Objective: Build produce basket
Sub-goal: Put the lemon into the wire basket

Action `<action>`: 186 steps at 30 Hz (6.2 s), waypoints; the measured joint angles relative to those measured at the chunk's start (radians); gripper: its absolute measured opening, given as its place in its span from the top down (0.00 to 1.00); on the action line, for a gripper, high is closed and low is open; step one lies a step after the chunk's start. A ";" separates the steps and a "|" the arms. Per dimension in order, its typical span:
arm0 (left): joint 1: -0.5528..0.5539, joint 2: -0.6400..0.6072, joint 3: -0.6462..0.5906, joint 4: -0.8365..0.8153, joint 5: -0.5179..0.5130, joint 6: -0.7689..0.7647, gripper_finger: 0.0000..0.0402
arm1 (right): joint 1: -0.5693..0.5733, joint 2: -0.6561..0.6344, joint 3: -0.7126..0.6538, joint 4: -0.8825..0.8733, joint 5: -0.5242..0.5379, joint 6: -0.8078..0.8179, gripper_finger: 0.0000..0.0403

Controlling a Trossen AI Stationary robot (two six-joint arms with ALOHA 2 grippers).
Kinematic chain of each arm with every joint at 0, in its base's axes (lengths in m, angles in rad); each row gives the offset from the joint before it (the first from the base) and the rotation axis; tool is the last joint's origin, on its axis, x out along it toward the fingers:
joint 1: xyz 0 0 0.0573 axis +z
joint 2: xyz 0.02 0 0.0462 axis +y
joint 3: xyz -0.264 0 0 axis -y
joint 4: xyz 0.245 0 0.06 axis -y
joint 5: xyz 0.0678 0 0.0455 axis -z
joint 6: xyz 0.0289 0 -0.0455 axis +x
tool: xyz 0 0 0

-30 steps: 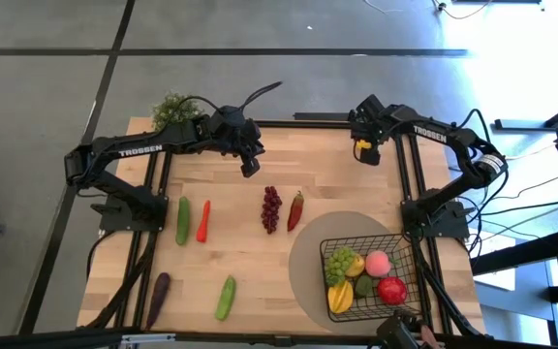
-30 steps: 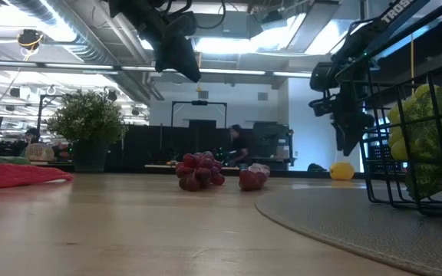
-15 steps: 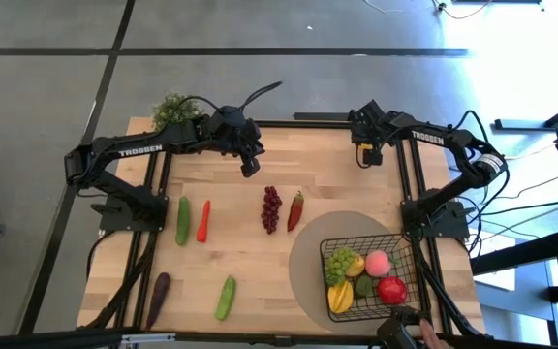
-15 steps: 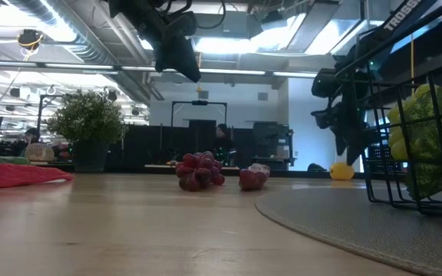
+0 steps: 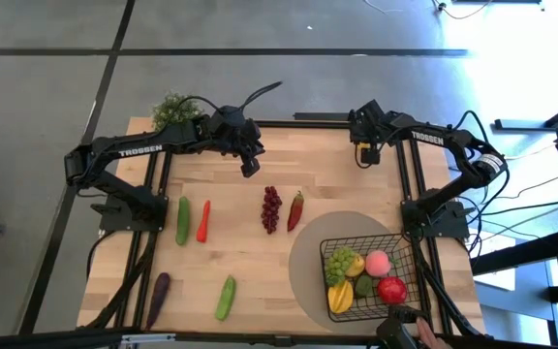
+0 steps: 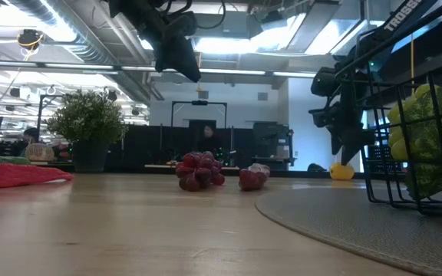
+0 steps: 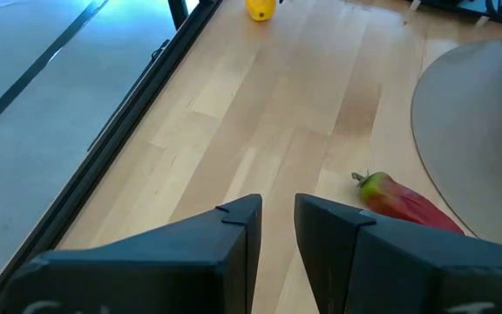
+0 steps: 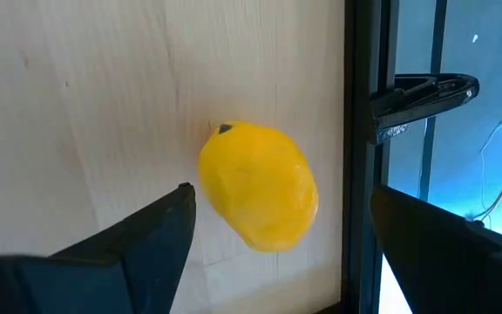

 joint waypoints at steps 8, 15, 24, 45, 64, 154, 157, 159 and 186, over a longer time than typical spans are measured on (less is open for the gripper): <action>0.000 0.000 0.000 0.000 0.000 0.000 0.85 | 0.000 0.000 0.000 0.000 -0.009 0.041 0.18; 0.000 0.000 0.000 0.000 0.000 0.000 0.85 | 0.000 0.006 0.001 0.016 -0.017 0.140 0.18; 0.000 0.000 0.000 0.000 0.000 0.000 0.85 | 0.003 0.006 0.008 -0.036 -0.027 0.285 0.18; 0.000 0.000 0.000 0.000 0.000 0.000 0.85 | 0.034 0.052 -0.045 0.066 0.096 0.284 0.18; 0.000 0.000 0.000 0.000 0.000 0.000 0.85 | 0.016 0.052 -0.045 0.105 0.020 0.232 0.24; 0.000 0.000 0.000 0.000 0.000 0.000 0.85 | 0.136 0.051 0.058 -0.198 -0.231 0.650 0.54; 0.000 0.000 0.000 0.000 0.000 0.000 0.85 | 0.136 0.051 0.057 -0.192 -0.230 0.623 0.49; 0.000 0.000 0.000 0.000 0.000 0.000 0.85 | 0.136 0.051 0.053 -0.175 -0.230 0.602 0.47; 0.000 0.000 0.000 0.000 0.000 0.000 0.85 | 0.174 0.050 0.182 -0.405 -0.235 0.463 0.42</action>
